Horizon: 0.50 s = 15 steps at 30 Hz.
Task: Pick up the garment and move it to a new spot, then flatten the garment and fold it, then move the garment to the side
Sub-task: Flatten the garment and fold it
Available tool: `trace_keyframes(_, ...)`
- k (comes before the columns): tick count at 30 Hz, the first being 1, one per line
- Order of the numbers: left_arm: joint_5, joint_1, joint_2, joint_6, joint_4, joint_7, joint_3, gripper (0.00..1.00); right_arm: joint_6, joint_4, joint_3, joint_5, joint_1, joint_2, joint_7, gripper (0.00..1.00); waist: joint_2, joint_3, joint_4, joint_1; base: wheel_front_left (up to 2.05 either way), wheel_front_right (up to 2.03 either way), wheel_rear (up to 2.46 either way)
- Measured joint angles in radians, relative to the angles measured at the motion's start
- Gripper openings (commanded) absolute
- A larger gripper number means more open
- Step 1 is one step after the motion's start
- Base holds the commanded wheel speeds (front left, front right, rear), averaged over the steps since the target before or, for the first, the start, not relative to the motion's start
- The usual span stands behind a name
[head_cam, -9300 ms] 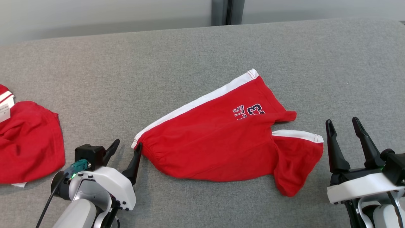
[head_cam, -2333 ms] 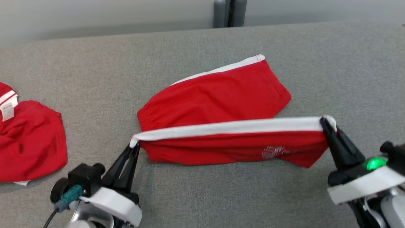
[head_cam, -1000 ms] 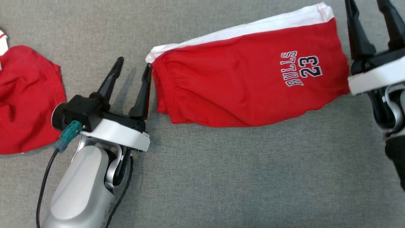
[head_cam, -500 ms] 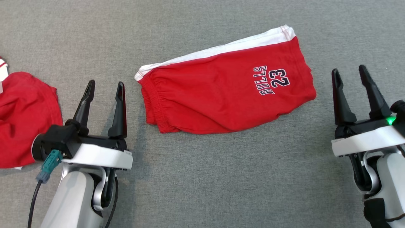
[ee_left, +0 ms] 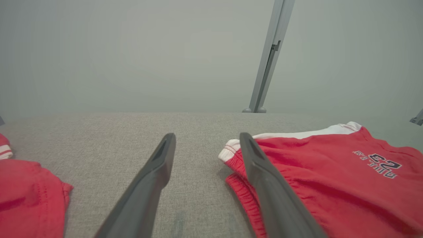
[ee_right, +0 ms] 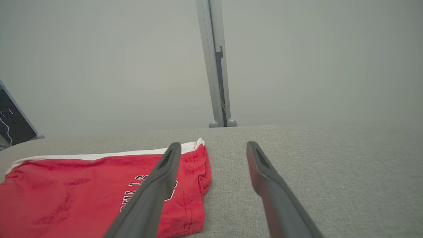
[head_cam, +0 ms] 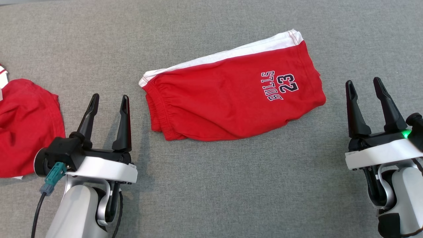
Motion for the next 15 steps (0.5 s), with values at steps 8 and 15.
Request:
trace_keyframes(8, 0.008, -0.023, -0.009, -0.010, 0.001, 0.000, -0.001, 1.00, 0.000, 0.059, 0.030, 0.005, -0.063, -0.027, -0.002, 1.00, 0.0000, 0.032, 0.017, 0.0000, 0.00, 0.00, 0.00)
trace_keyframes(15, 0.015, -0.049, -0.027, -0.015, -0.007, 0.000, -0.010, 1.00, 0.000, 0.235, 0.117, 0.025, -0.172, -0.051, -0.002, 1.00, 0.0000, 0.080, 0.049, 0.0000, 0.00, 0.00, 0.00)
